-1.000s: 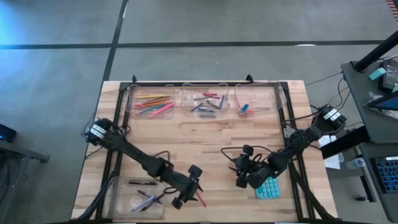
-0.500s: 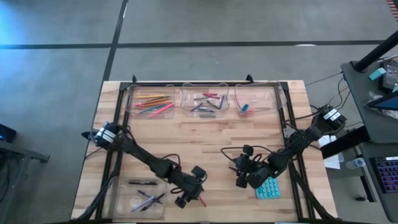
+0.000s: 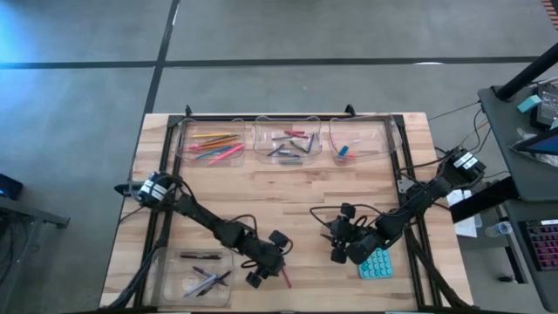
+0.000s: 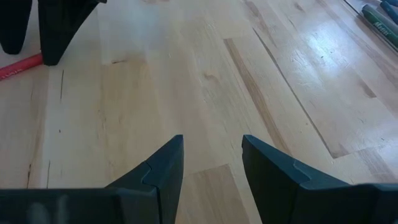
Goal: Sort crayons/erasers/pens/pencils in bins
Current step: Put the red crayon into the top middle transparent bin
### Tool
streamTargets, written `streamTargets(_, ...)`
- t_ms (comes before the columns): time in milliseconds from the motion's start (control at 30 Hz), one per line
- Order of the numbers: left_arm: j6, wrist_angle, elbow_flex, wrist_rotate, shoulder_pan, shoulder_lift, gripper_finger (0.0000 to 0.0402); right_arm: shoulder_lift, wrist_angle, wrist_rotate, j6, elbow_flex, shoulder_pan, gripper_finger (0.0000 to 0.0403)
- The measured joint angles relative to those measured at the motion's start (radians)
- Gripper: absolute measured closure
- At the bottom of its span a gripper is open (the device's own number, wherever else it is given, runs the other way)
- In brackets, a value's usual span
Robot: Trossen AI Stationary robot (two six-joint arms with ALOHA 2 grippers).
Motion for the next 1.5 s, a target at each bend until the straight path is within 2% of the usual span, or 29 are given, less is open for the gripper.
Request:
streamTargets(267, 0.029, -0.002, -0.002, 0.008, 0.003, 0.001, 0.0304, 0.0, 0.0, 0.0, 0.0, 0.0, 0.0, 0.0248)
streamTargets(633, 0.06, -0.01, -0.003, 0.004, 0.021, 0.003, 0.039, 0.0, 0.0, 0.001, 0.0, 0.0, 0.0, 0.0248)
streamTargets(833, 0.082, -0.041, -0.005, -0.024, 0.038, -0.025, 0.0395, 0.0, 0.0, 0.001, -0.001, 0.0, 0.0, 0.0248)
streamTargets(1300, 0.092, -0.271, -0.006, -0.208, 0.079, -0.205, 0.0399, 0.0, -0.001, 0.002, 0.0, -0.001, 0.0, 0.0248)
streamTargets(1500, 0.132, -0.363, -0.003, -0.327, 0.117, -0.302, 0.04, 0.0, -0.002, 0.001, 0.0, -0.001, 0.0, 0.0248)
